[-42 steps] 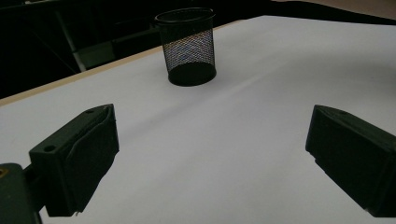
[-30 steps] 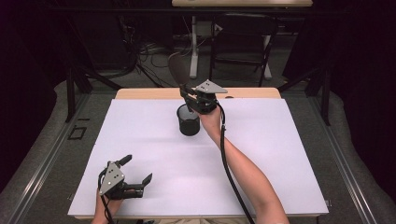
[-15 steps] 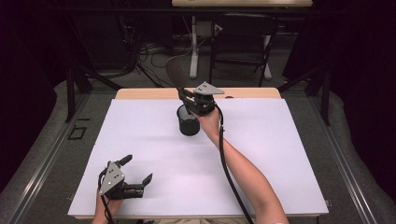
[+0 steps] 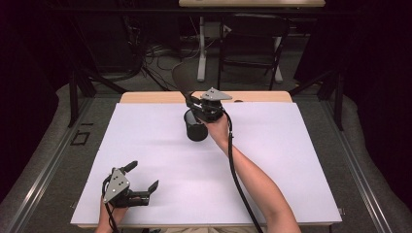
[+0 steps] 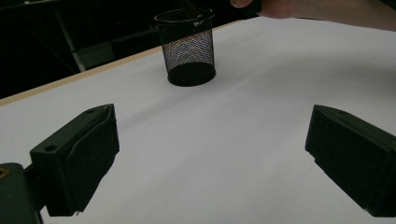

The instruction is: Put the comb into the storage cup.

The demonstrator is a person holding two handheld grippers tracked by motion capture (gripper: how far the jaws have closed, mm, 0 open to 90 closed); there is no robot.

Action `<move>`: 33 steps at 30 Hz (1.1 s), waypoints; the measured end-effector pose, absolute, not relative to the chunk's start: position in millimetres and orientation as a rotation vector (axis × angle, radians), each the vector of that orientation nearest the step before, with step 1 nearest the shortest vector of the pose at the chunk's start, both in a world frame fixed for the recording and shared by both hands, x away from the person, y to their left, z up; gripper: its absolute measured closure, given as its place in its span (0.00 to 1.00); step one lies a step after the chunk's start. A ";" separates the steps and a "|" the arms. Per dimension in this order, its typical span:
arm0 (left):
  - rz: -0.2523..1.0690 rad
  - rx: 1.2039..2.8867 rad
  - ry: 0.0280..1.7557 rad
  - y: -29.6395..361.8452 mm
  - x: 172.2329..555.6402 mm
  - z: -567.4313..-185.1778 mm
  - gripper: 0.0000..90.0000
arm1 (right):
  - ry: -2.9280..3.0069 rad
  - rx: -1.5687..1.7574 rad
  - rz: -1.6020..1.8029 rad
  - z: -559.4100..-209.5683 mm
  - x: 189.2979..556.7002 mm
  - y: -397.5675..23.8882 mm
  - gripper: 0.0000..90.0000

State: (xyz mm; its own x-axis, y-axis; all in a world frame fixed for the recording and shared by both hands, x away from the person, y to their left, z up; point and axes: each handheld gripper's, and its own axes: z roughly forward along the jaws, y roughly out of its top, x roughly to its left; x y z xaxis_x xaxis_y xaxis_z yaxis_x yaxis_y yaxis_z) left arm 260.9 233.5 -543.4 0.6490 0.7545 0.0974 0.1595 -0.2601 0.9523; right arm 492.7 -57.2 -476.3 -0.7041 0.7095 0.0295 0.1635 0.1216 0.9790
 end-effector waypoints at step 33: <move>0.683 1.773 0.740 234.4 260.0 -542.9 0.04 | 2.033 0.909 1.465 -494.1 486.1 -67.9 0.61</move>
State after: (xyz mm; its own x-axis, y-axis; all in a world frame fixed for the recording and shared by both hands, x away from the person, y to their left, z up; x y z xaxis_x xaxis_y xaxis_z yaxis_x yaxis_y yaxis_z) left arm 260.0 234.4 -542.9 0.6460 0.7569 0.0990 0.1586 -0.2599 0.9525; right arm 486.1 -67.9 -494.1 -0.6692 0.7430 0.0042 0.2391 0.2100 0.9480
